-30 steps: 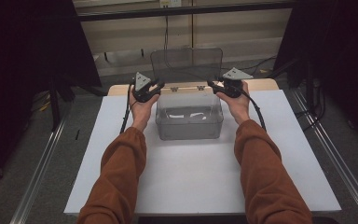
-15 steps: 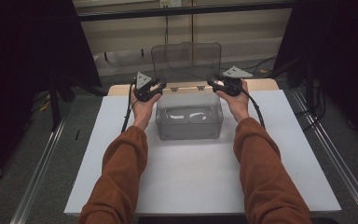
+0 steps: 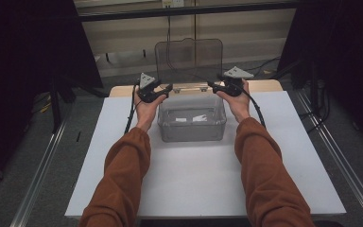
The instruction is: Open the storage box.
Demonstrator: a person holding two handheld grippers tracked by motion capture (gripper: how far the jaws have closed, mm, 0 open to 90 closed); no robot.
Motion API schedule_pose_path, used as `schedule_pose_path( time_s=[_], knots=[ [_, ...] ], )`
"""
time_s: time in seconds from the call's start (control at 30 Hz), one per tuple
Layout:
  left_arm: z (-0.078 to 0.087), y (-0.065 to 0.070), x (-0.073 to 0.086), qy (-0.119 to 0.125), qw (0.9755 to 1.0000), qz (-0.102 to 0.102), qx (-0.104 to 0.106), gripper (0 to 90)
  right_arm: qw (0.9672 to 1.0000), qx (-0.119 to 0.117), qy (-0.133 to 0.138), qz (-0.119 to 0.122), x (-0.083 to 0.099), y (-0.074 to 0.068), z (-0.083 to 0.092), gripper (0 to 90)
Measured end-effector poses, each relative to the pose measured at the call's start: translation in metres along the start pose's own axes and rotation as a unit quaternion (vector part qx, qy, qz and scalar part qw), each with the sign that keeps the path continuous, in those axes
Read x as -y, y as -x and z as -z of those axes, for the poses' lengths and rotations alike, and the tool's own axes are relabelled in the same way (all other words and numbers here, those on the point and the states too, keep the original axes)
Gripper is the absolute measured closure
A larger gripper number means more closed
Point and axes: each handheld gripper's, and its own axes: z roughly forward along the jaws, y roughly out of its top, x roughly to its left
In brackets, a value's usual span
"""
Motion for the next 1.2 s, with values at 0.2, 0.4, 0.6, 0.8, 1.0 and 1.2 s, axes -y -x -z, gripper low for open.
schedule_pose_path(
  time_s=[0.2, 0.4, 0.6, 0.8, 1.0, 1.2],
  knots=[
    [-0.001, 0.000, 0.001, -0.001, 1.0000, 0.005, 0.007, 36.3, 1.0000, -0.001, -0.002, -0.001, 0.001, 0.000, -0.004, 41.1],
    [-0.003, 0.001, 0.002, -0.008, 1.0000, -0.001, 0.003, 31.5, 0.9999, -0.003, -0.013, 0.000, -0.001, 0.000, -0.007, 38.2],
    [-0.004, 0.000, 0.004, -0.010, 0.9999, 0.003, 0.006, 31.7, 0.9998, -0.003, -0.013, -0.011, 0.002, 0.000, -0.008, 34.9],
    [-0.005, 0.000, 0.006, -0.013, 0.9999, 0.004, 0.004, 31.7, 0.9998, -0.004, -0.018, -0.011, 0.004, 0.000, -0.010, 33.8],
    [-0.006, -0.001, 0.007, -0.014, 0.9998, 0.010, 0.006, 31.5, 0.9996, -0.007, -0.022, -0.018, 0.005, 0.000, -0.011, 31.6],
    [-0.006, -0.001, 0.006, -0.020, 0.9998, 0.005, 0.005, 30.3, 0.9995, -0.009, -0.021, -0.021, 0.006, 0.001, -0.011, 31.6]
  ],
)
